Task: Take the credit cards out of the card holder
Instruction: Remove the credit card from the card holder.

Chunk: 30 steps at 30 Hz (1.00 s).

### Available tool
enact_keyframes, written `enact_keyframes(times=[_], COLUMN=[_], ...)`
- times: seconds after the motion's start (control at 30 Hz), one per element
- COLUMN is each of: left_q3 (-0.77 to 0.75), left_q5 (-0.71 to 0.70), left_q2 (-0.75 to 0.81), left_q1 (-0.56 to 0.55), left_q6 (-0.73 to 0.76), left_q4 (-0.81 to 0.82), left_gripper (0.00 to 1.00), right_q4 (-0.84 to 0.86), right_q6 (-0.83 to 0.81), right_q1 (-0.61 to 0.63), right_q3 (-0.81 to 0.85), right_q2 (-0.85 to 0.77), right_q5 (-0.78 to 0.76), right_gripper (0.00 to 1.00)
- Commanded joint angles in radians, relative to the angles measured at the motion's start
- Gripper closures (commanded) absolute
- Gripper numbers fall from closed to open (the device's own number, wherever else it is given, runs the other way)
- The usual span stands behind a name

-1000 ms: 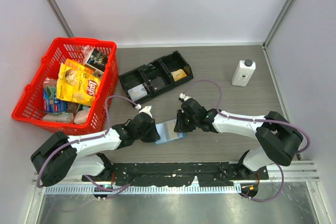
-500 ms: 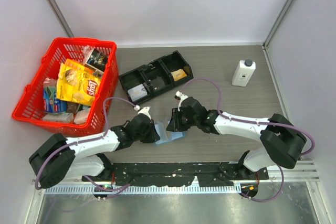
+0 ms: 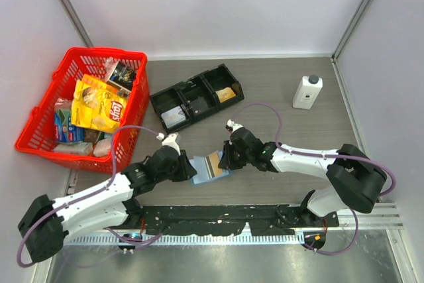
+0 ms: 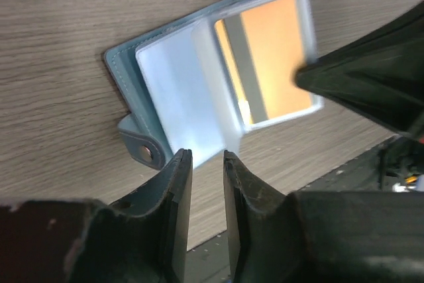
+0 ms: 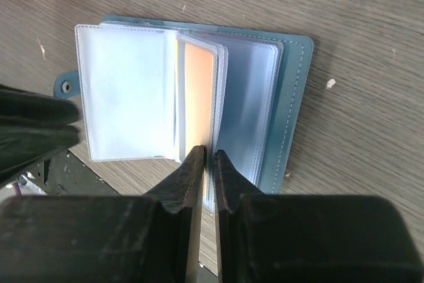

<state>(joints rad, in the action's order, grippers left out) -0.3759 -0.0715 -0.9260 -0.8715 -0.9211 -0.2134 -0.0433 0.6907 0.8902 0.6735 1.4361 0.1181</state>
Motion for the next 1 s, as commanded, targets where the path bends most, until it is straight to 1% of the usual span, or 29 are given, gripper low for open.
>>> enact_keyframes(times=[0.0, 0.1, 0.13, 0.2, 0.27, 0.33, 0.37, 0.4, 0.6, 0.77, 0.97], left_q3=[-0.101, -0.133, -0.138, -0.141, -0.139, -0.130, -0.120, -0.110, -0.037, -0.018, 0.012], left_q5=[-0.068, -0.050, -0.024, 0.028, 0.064, 0.067, 0.067, 0.100, 0.122, 0.130, 0.147], left_q2=[0.119, 0.122, 0.095, 0.035, -0.038, -0.104, -0.134, -0.164, -0.280, -0.347, -0.402], left_q1=[-0.003, 0.005, 0.009, 0.014, 0.016, 0.019, 0.025, 0.031, 0.071, 0.071, 0.072], left_q6=[-0.021, -0.031, -0.039, -0.062, -0.084, -0.100, -0.113, -0.120, -0.174, -0.194, -0.232], left_q4=[-0.084, -0.043, -0.003, 0.072, 0.141, 0.199, 0.244, 0.282, 0.425, 0.476, 0.552], left_gripper=[0.70, 0.68, 0.65, 0.63, 0.62, 0.62, 0.62, 0.62, 0.62, 0.61, 0.61], right_q4=[0.008, 0.026, 0.031, 0.037, 0.037, 0.037, 0.036, 0.034, 0.037, 0.037, 0.037], right_q6=[-0.010, -0.007, -0.008, -0.010, -0.013, -0.017, -0.019, -0.020, -0.033, -0.042, -0.052], right_q1=[0.004, 0.004, 0.004, 0.006, 0.004, 0.006, 0.004, 0.004, 0.003, 0.004, 0.004], right_q3=[-0.029, -0.040, -0.045, -0.049, -0.051, -0.054, -0.055, -0.058, -0.068, -0.080, -0.060], right_q2=[-0.005, 0.007, 0.007, 0.018, 0.015, 0.011, 0.010, 0.007, -0.008, -0.020, -0.034], right_q5=[-0.055, -0.057, -0.057, -0.057, -0.060, -0.066, -0.067, -0.069, -0.066, -0.049, -0.017], right_gripper=[0.85, 0.82, 0.79, 0.75, 0.73, 0.73, 0.72, 0.72, 0.73, 0.76, 0.76])
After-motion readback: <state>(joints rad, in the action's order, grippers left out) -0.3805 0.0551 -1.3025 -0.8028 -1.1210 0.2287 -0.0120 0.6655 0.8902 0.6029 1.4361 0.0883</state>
